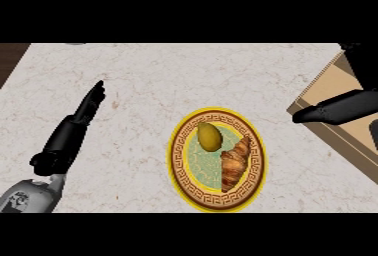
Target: Pick the lemon from the plate and place it in the cardboard box
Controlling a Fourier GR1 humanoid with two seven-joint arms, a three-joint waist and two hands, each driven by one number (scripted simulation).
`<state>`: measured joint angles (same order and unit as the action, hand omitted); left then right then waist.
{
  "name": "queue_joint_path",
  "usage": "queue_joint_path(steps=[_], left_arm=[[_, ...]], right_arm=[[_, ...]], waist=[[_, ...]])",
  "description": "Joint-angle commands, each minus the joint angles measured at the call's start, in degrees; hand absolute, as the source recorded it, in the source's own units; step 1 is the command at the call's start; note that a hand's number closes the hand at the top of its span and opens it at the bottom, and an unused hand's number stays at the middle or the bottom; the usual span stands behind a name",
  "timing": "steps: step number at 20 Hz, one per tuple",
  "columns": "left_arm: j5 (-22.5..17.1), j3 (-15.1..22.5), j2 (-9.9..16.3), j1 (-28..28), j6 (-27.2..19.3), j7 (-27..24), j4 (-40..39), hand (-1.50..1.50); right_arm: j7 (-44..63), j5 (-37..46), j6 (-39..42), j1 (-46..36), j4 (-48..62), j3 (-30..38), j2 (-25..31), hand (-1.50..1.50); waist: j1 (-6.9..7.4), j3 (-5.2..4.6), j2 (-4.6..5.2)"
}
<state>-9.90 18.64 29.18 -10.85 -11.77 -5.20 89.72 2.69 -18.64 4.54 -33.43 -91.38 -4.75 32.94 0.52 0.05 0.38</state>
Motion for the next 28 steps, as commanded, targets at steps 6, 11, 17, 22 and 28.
queue_joint_path(steps=[6, 11, 17, 22, 28], left_arm=[[2.28, 1.77, -0.41, -5.14, 4.69, -1.21, -2.45, 0.00], [1.04, -0.87, 1.23, -1.57, 7.08, -1.94, -2.07, 0.00], [0.61, -1.91, 1.30, -3.99, 8.11, 0.08, -2.40, 0.00], [1.27, -2.85, -0.16, -4.33, 8.32, -1.33, -5.14, 0.00], [1.51, -4.43, 0.20, -3.04, 10.40, 0.03, -2.37, 0.00]], right_arm=[[-24.86, 20.66, 8.11, -1.87, 10.25, -9.58, 2.77, -1.50], [-23.05, 26.87, 11.42, -5.16, 10.38, -12.69, 5.44, -1.50], [-12.32, 37.76, 17.12, -9.33, 3.78, -23.75, 6.63, -1.50], [0.57, 41.50, 23.58, -11.22, -6.27, -30.01, 3.06, -1.50], [13.88, 46.49, 28.59, -10.23, -8.26, -33.73, -4.64, -1.50]], waist=[[1.25, 0.02, 0.43], [0.48, -0.08, -0.36], [0.11, -0.13, -0.57], [-0.87, -0.16, -0.73], [-0.32, -0.09, -0.54]])
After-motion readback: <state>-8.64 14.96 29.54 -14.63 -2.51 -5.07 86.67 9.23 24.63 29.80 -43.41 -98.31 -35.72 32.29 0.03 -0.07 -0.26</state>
